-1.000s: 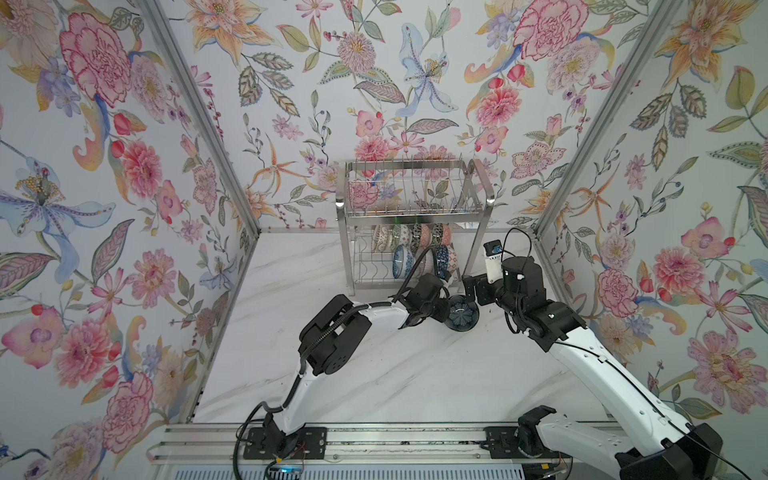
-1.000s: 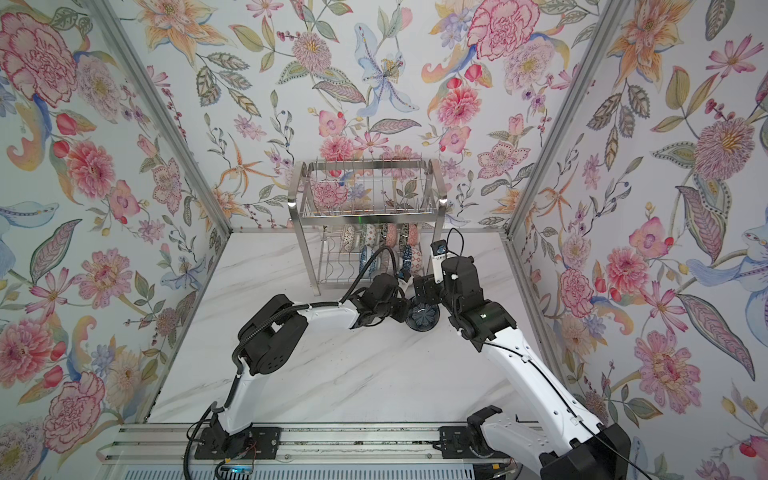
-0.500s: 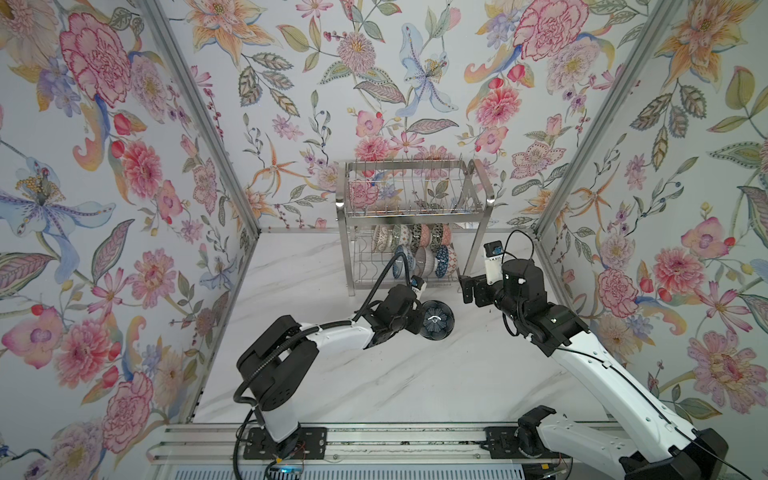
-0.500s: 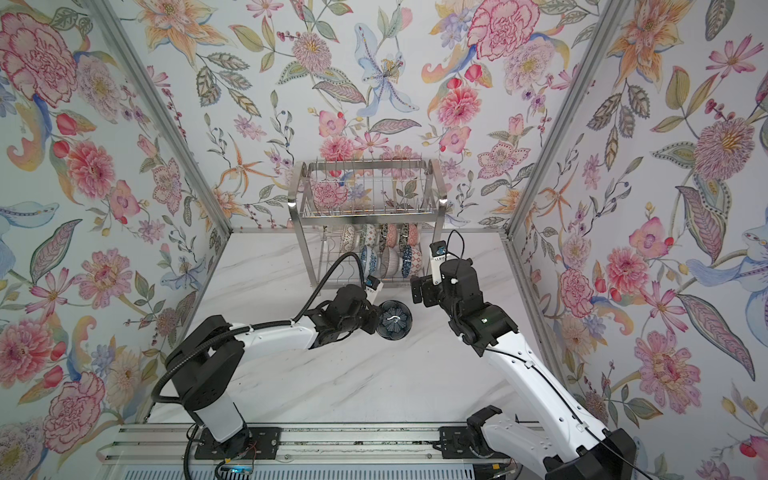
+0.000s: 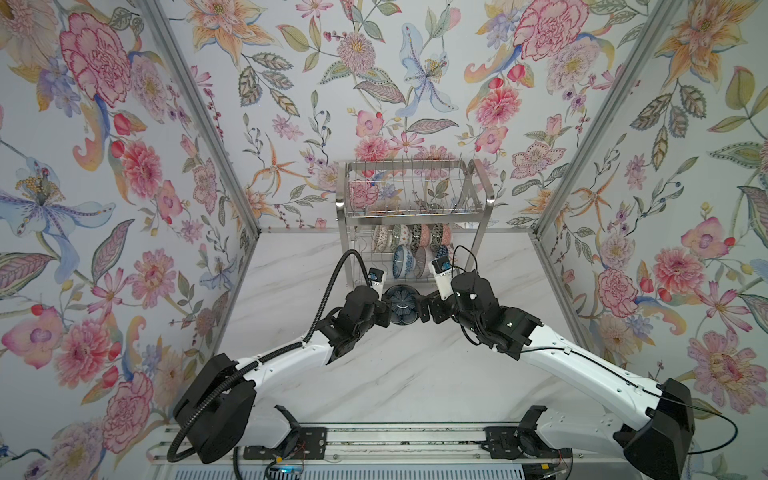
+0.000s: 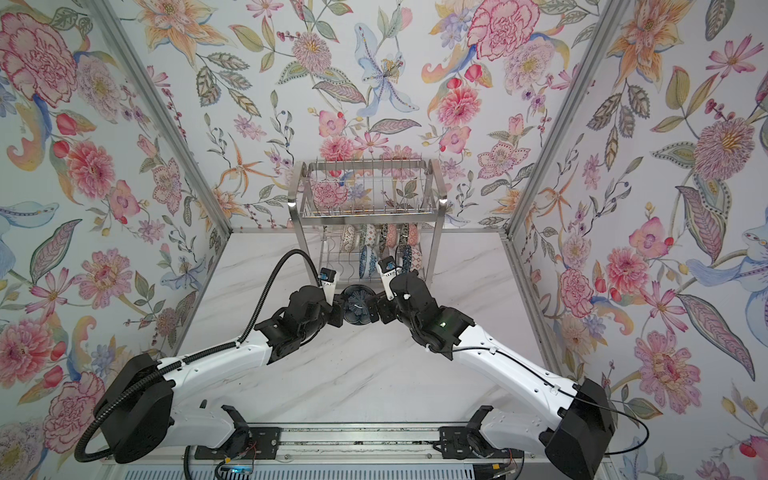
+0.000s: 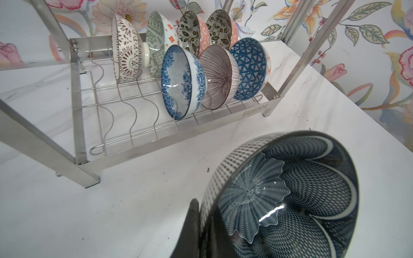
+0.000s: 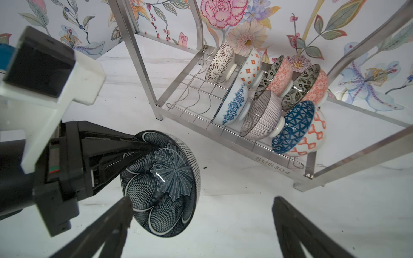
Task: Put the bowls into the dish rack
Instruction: 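Close right gripper on dark blue-grey bowl while left gripper releases and withdraws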
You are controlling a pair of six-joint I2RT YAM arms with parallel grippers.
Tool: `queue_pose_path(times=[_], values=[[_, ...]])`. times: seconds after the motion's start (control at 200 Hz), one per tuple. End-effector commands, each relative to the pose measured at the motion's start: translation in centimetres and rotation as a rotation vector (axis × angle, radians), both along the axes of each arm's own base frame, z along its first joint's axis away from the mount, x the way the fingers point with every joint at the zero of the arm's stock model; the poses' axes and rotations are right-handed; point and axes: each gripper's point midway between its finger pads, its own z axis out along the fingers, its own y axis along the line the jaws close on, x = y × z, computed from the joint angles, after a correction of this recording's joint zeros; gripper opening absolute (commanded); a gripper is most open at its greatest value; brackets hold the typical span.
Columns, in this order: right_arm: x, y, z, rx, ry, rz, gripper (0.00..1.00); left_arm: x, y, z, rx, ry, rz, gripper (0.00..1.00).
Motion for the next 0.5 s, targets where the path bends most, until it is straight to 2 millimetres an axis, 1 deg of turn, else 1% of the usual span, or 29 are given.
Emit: queue_pose_path(times=[0.0, 0.12, 0.275, 0.495], values=[[0.7, 1.4, 0.3, 0.086, -0.012, -0.016, 0.99, 0.8, 0.9, 3.2, -0.073, -0.088, 0.053, 0.0], [1.1, 2.8, -0.8, 0.12, 0.014, -0.007, 0.99, 1.0, 1.2, 3.7, -0.115, -0.102, 0.057, 0.0], [2.0, 3.9, -2.5, 0.12, 0.06, -0.022, 1.0, 1.4, 1.7, 4.5, -0.133, -0.124, 0.076, 0.0], [2.5, 4.9, -4.3, 0.157, 0.11, -0.039, 0.93, 1.9, 2.7, 5.7, -0.158, -0.161, 0.103, 0.0]])
